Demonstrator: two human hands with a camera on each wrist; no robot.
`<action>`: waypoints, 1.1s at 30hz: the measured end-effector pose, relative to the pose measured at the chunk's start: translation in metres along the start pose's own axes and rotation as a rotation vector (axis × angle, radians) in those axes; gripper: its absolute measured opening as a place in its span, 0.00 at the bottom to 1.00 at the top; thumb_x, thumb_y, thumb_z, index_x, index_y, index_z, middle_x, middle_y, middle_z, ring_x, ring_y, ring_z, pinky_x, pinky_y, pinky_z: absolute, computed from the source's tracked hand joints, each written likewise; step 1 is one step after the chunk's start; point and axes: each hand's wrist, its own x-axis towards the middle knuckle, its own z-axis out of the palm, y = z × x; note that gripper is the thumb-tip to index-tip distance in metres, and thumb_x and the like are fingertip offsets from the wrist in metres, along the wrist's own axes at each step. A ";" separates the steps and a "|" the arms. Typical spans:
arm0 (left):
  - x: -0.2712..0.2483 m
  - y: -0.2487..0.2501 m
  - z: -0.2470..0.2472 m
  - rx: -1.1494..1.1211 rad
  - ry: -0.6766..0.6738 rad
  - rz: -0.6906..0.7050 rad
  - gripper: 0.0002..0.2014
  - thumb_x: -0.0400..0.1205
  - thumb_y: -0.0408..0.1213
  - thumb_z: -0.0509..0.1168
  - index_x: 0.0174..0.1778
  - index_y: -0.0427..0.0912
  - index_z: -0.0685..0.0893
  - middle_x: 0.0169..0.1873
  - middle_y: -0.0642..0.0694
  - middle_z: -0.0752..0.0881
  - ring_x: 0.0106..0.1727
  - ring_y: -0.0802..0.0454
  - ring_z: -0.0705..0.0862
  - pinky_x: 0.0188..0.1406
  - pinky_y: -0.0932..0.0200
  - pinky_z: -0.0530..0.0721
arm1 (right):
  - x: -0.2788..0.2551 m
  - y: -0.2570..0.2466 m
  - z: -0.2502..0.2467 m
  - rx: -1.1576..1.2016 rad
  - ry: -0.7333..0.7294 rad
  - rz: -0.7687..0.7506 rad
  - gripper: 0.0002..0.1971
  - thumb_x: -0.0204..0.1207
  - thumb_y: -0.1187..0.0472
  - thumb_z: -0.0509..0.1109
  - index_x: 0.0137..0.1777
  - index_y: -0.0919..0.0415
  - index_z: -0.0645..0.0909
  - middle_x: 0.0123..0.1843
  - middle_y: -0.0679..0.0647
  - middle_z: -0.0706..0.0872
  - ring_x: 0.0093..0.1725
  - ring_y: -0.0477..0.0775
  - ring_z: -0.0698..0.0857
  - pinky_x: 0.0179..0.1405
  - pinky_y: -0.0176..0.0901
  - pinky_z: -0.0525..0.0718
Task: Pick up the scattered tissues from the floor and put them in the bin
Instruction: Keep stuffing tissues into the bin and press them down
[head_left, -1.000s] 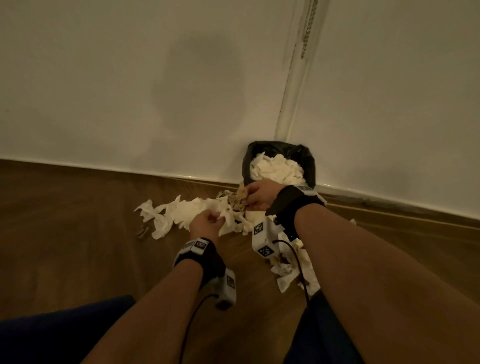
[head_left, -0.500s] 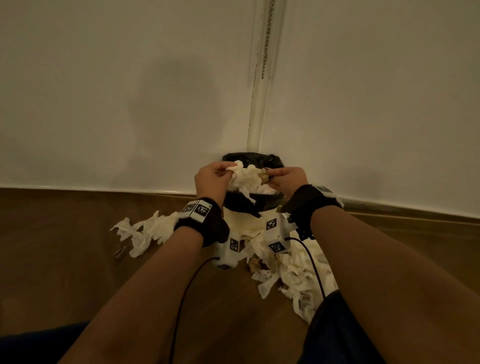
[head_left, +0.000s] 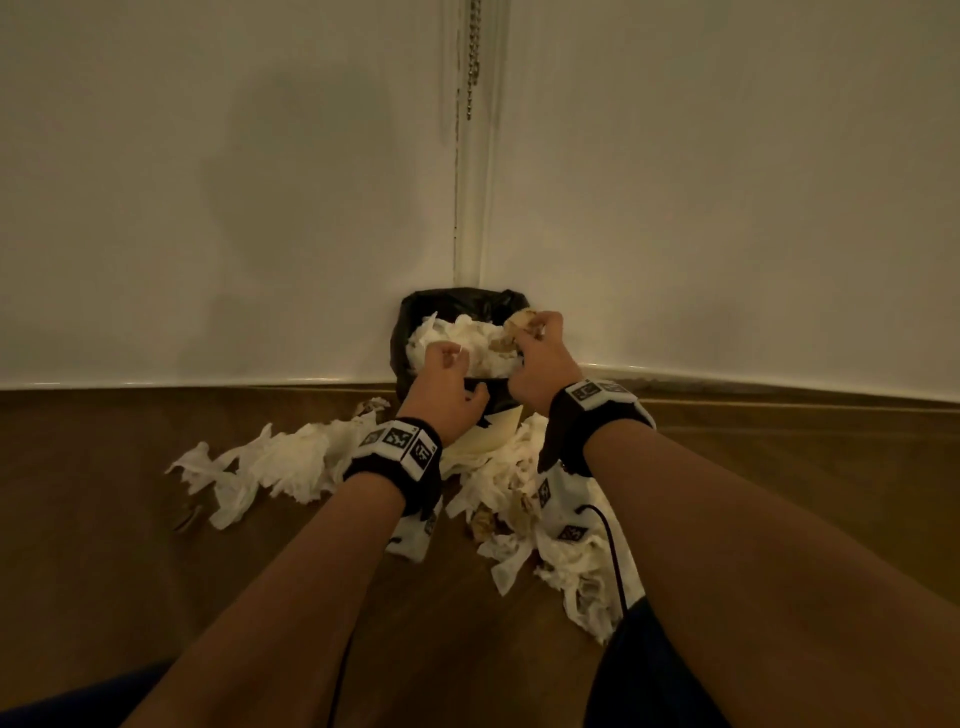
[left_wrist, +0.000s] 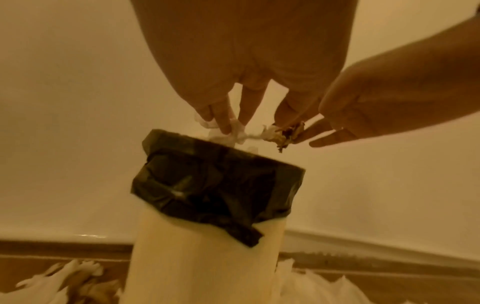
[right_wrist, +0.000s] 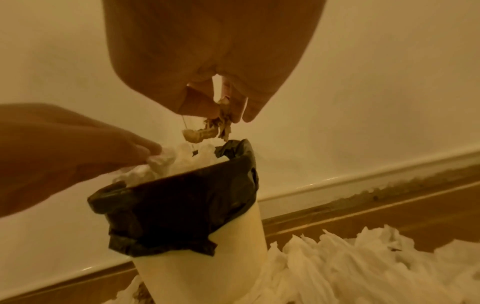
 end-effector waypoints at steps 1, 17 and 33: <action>-0.001 -0.003 0.004 0.046 -0.029 0.001 0.21 0.83 0.44 0.60 0.69 0.37 0.73 0.72 0.41 0.63 0.58 0.47 0.78 0.63 0.58 0.76 | 0.001 0.000 0.004 -0.031 -0.035 -0.004 0.31 0.71 0.67 0.65 0.77 0.60 0.66 0.76 0.55 0.49 0.55 0.61 0.81 0.60 0.42 0.80; 0.043 -0.025 -0.022 0.402 0.034 -0.092 0.07 0.82 0.43 0.63 0.48 0.56 0.87 0.51 0.50 0.88 0.54 0.49 0.83 0.55 0.55 0.72 | 0.026 -0.004 0.053 -0.407 -0.198 -0.055 0.28 0.72 0.53 0.68 0.72 0.58 0.71 0.74 0.59 0.62 0.67 0.67 0.73 0.70 0.53 0.71; 0.066 -0.020 -0.001 0.444 -0.459 -0.044 0.22 0.88 0.40 0.44 0.77 0.35 0.65 0.76 0.36 0.69 0.75 0.40 0.70 0.75 0.44 0.67 | 0.058 -0.007 0.064 -0.546 -0.310 0.093 0.23 0.78 0.49 0.65 0.73 0.51 0.72 0.72 0.54 0.78 0.73 0.58 0.73 0.76 0.59 0.61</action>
